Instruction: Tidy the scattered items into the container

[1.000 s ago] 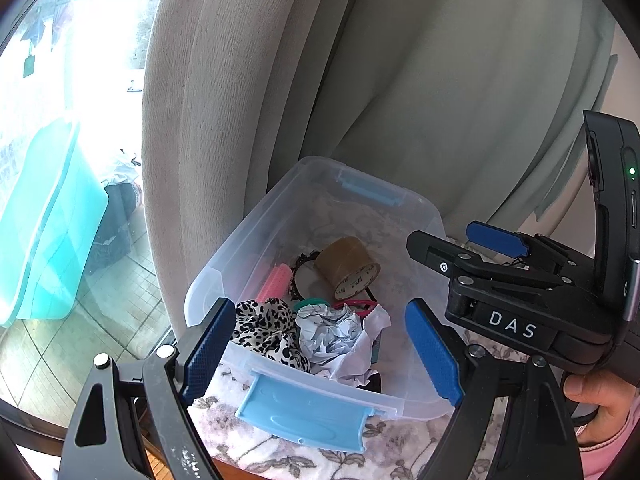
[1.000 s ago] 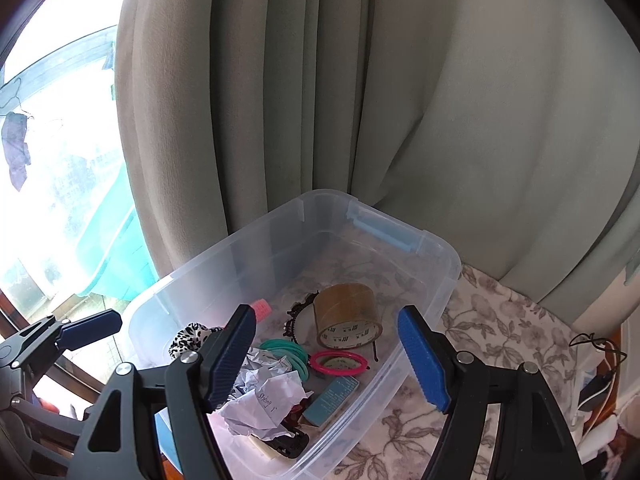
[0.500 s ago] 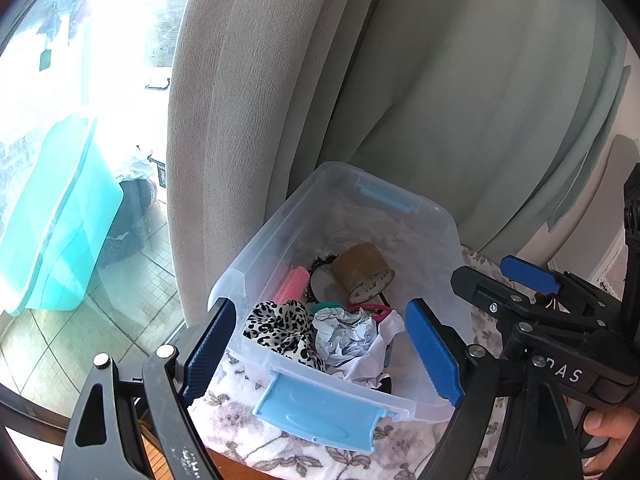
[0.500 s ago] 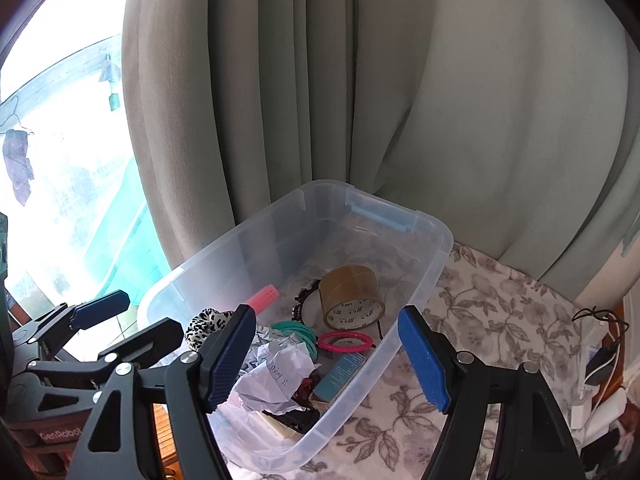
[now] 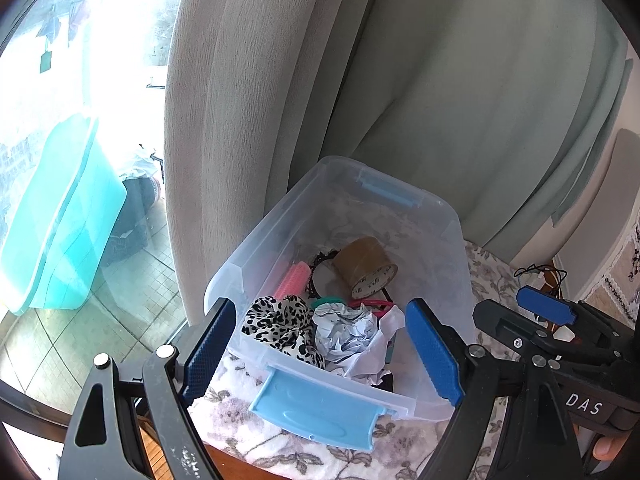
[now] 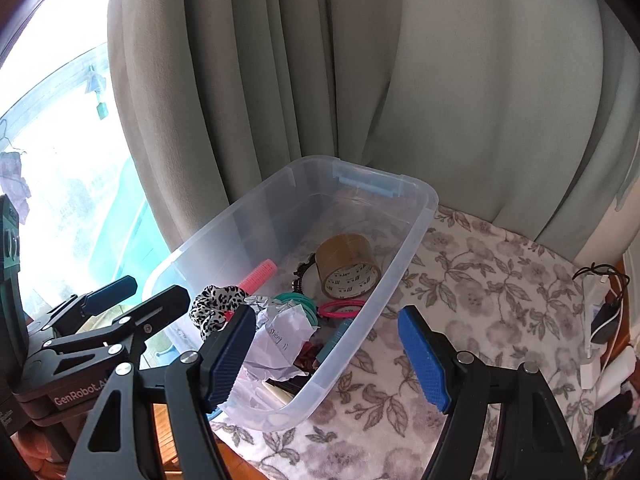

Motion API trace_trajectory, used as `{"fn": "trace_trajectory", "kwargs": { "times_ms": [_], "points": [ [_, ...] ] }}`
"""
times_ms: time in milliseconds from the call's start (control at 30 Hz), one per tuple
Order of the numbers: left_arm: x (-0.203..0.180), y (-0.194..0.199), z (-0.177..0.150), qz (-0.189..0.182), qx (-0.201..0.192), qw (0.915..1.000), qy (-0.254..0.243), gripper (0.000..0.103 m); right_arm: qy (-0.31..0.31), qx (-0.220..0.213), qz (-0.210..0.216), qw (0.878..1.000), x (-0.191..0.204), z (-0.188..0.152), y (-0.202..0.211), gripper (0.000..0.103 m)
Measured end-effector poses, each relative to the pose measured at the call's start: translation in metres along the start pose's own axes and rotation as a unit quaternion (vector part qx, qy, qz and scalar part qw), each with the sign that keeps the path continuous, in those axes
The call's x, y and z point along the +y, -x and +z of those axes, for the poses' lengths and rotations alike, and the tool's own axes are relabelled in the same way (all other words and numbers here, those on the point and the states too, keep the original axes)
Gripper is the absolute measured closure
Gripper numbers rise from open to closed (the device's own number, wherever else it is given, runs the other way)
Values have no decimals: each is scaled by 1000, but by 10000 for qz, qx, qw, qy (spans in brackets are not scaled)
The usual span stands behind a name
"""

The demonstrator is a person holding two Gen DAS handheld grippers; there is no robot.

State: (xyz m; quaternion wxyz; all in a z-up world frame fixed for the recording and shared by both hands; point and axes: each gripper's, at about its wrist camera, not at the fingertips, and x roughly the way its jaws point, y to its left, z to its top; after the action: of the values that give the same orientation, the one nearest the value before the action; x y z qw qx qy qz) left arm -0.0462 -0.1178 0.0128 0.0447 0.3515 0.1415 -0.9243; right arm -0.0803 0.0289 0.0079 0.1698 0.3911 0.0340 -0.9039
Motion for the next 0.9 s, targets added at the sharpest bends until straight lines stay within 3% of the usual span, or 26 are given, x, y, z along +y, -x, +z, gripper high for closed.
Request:
{"fn": "trace_trajectory", "kwargs": {
  "times_ms": [233, 400, 900],
  "points": [
    [-3, -1, -2, 41, 31, 10000, -56, 16, -60, 125, -60, 9999, -3, 0, -1, 26],
    [-4, -3, -3, 84, 93, 9999, -69, 16, -80, 165, -83, 9998, 1, -2, 31, 26],
    [-3, -10, -4, 82, 190, 9998, 12, 16, -168, 271, 24, 9995, 0, -3, 30, 26]
  ]
}}
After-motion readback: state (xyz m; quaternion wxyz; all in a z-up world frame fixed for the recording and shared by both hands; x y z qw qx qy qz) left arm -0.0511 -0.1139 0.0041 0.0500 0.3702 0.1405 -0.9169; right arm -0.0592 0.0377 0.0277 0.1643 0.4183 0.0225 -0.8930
